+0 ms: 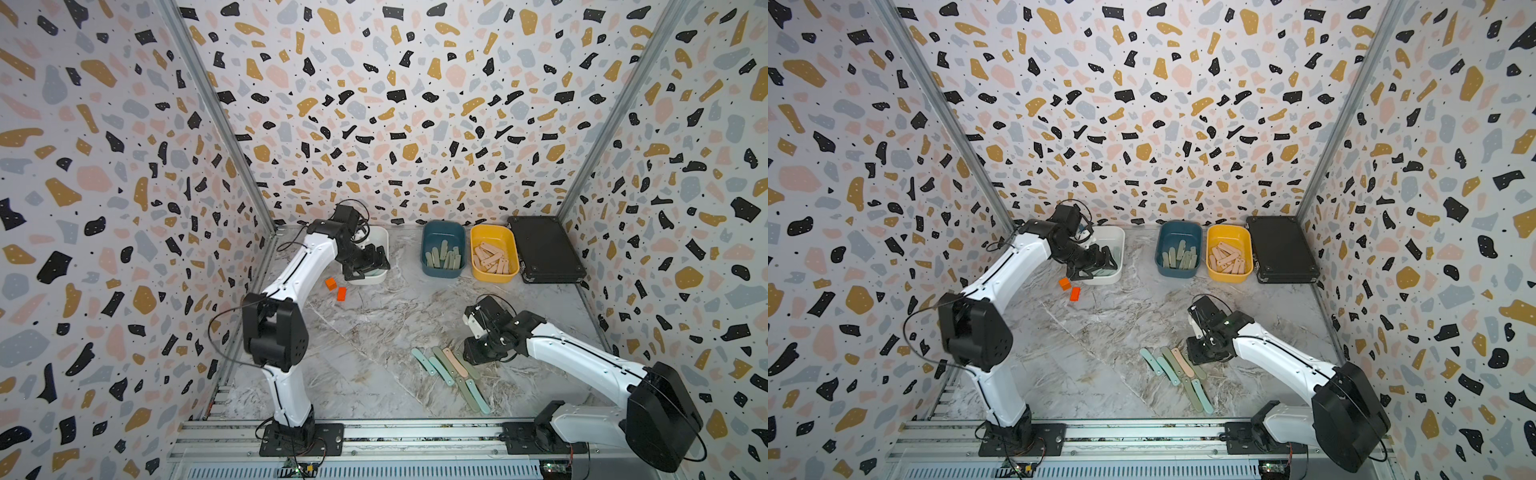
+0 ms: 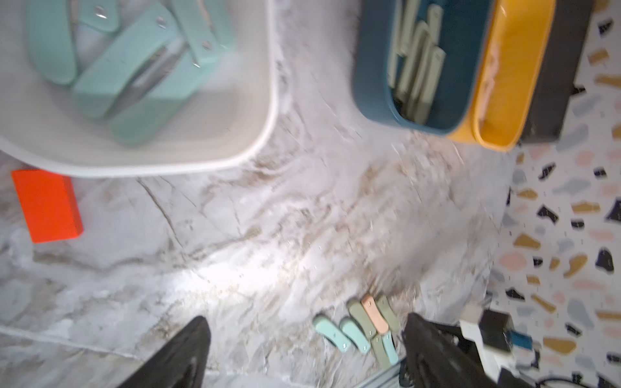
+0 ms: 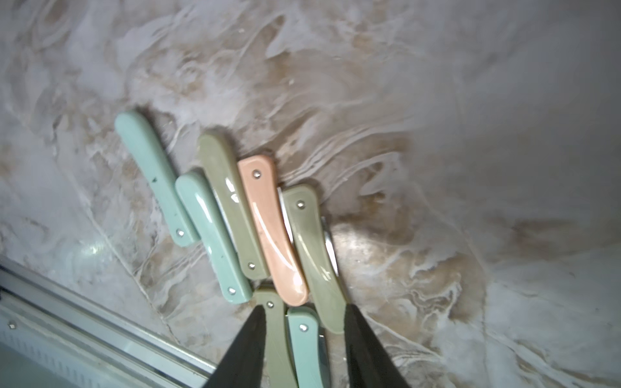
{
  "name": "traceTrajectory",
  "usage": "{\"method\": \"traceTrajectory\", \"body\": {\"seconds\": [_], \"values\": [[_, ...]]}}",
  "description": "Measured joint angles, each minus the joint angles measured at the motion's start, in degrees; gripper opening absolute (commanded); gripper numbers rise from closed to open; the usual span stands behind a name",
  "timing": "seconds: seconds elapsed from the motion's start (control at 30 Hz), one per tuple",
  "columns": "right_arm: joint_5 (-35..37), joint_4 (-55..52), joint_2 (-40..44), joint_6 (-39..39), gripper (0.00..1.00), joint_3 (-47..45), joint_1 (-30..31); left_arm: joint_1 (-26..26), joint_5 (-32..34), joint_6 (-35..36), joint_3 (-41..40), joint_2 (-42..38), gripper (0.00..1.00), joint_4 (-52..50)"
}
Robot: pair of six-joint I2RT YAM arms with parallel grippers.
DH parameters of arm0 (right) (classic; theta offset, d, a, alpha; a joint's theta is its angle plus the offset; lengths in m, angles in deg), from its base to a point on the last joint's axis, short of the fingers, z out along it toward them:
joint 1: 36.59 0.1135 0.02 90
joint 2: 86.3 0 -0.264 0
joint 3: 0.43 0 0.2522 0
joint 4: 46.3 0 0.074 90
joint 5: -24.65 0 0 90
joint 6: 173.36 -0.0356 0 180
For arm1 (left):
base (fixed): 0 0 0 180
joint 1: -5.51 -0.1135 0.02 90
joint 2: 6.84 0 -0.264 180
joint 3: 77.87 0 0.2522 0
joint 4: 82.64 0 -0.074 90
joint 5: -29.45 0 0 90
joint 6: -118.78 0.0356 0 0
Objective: Place the fruit knives into the storage box by color
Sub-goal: Pick up the fruit knife from the center of the board.
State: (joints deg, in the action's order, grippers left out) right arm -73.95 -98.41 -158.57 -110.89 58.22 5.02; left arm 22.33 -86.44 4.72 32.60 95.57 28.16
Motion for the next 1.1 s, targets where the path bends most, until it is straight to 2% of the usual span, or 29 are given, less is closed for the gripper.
{"method": "traceTrajectory", "body": {"seconds": [0.13,0.3,0.63,1.0,1.1], "values": [[1.4,2.4,-4.9,-1.2,0.25,0.3,4.5,2.5,-2.7,-1.0,-6.5,-2.3,0.97,2.7],[4.0,4.0,-10.3,-1.8,0.24,0.3,6.7,2.9,-3.8,-2.0,-13.1,-1.5,1.00,5.2],[5.8,6.9,-13.2,-2.5,0.24,1.9,9.2,3.6,-7.0,-3.5,-17.7,-1.6,1.00,10.2],[10.5,7.0,-18.8,-2.3,0.38,4.9,10.4,4.4,-9.5,-4.7,-21.9,-1.9,0.99,13.6],[11.8,6.7,-19.5,-2.1,0.38,5.4,10.5,4.4,-9.7,-4.9,-22.3,-2.2,0.99,14.0]]}}
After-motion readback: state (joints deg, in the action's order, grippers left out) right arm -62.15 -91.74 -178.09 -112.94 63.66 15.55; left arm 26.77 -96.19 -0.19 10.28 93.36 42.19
